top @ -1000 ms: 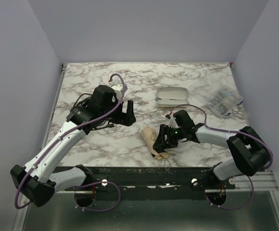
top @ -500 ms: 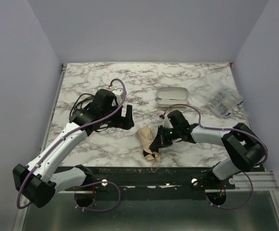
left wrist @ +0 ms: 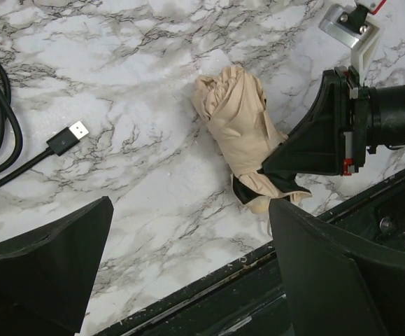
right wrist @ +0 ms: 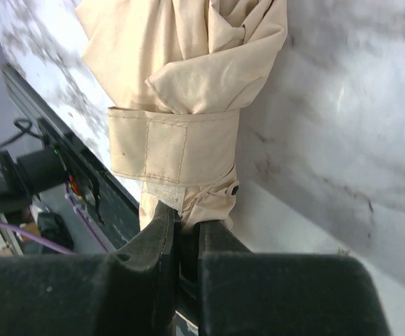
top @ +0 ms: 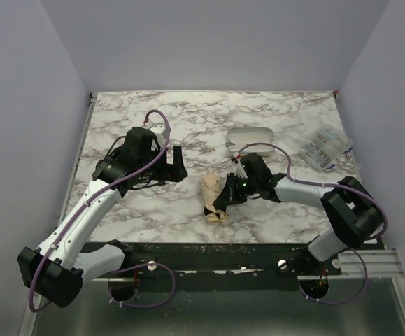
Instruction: Open the umbrella
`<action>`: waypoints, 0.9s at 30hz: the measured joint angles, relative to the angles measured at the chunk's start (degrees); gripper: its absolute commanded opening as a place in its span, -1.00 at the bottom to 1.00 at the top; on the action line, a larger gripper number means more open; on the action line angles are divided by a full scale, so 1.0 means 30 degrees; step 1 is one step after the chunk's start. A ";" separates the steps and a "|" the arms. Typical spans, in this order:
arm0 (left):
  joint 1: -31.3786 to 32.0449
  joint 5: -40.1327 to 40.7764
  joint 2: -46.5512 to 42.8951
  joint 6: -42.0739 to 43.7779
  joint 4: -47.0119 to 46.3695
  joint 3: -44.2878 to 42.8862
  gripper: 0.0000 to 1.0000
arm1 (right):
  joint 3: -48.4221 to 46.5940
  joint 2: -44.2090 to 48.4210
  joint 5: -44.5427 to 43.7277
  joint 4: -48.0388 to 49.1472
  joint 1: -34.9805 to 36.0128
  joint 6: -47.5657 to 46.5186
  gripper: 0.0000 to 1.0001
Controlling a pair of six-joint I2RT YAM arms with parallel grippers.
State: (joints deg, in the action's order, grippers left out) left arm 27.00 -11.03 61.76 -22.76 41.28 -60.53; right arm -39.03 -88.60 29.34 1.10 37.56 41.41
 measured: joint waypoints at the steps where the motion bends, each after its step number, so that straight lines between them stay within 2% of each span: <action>1: -0.0175 -0.0066 -0.0066 -0.0015 -0.0036 0.0007 0.94 | -0.0335 -0.0146 -0.0211 0.0007 0.0000 0.0073 -0.27; 5: -0.0408 -0.0204 -0.0146 -0.0073 -0.0226 0.0073 0.95 | -0.2018 -0.1508 -0.0809 0.0211 0.0000 0.0364 0.38; 8: -0.0466 -0.0219 -0.0197 -0.0073 -0.0291 0.0175 0.94 | -0.2616 -0.1938 -0.1071 0.0255 0.0000 0.0299 0.60; 17: -0.0619 -0.0270 -0.0262 -0.0073 -0.0306 0.0189 0.94 | -0.2812 -0.1027 -0.2397 -0.0663 0.0160 -0.0153 0.75; 27: -0.0911 -0.0321 -0.0262 -0.0080 -0.0291 0.0197 0.95 | -0.5508 -0.0597 -0.8473 -0.4743 0.3738 -0.1129 0.75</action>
State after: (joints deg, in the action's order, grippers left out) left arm 24.27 -11.99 60.97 -23.00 40.40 -59.94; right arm -55.55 -90.39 3.92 -13.13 48.77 38.02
